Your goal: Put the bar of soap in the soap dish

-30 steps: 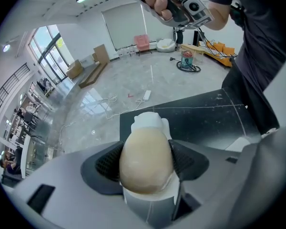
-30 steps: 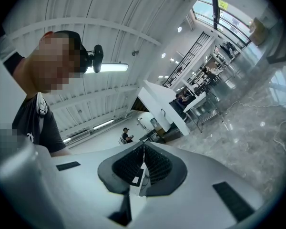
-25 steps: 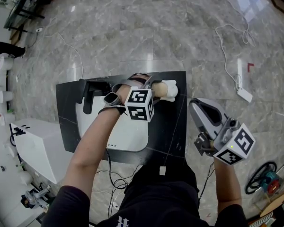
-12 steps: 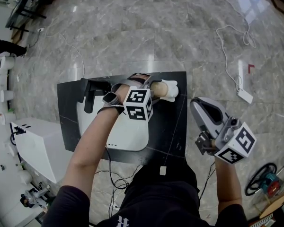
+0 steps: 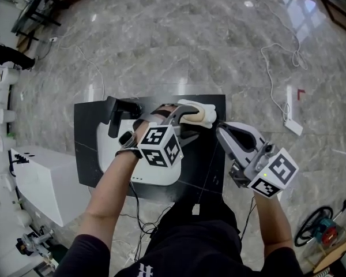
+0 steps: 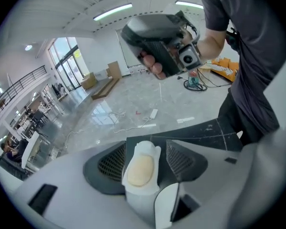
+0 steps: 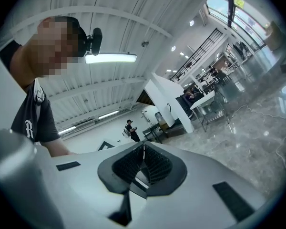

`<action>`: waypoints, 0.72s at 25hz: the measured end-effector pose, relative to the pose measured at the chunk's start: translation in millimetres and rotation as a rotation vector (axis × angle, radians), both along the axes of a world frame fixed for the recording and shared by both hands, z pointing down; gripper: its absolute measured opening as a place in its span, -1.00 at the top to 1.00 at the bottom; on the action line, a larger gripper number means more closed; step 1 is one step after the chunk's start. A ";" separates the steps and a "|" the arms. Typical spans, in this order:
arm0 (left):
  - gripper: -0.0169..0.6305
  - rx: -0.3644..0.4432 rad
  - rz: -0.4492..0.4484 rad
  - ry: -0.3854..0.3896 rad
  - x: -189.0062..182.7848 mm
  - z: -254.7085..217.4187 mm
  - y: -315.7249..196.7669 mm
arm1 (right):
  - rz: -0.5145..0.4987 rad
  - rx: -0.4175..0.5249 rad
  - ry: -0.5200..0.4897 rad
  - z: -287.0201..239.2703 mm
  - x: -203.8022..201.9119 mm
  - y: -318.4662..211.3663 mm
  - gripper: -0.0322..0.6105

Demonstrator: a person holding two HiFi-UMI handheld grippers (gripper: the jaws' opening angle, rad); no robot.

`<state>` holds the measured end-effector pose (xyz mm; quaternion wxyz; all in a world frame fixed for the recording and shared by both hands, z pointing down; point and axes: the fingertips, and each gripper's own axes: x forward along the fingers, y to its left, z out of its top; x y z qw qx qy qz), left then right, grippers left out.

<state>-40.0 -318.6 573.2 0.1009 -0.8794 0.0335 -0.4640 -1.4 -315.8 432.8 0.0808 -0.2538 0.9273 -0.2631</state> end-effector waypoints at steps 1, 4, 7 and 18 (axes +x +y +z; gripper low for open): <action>0.12 0.006 -0.013 0.030 2.4 -11.1 4.1 | -0.001 0.008 0.007 -4.6 -2.0 1.4 0.88; 0.38 0.035 -0.063 0.123 8.6 -45.9 13.3 | -0.002 0.027 0.027 -19.3 -5.9 7.8 0.88; 0.63 0.094 -0.115 0.204 12.9 -81.5 21.1 | -0.007 0.051 0.044 -35.5 -6.5 18.2 0.88; 0.92 0.024 -0.535 0.745 0.5 -216.1 41.7 | 0.022 0.166 0.112 -100.0 -6.3 51.8 0.88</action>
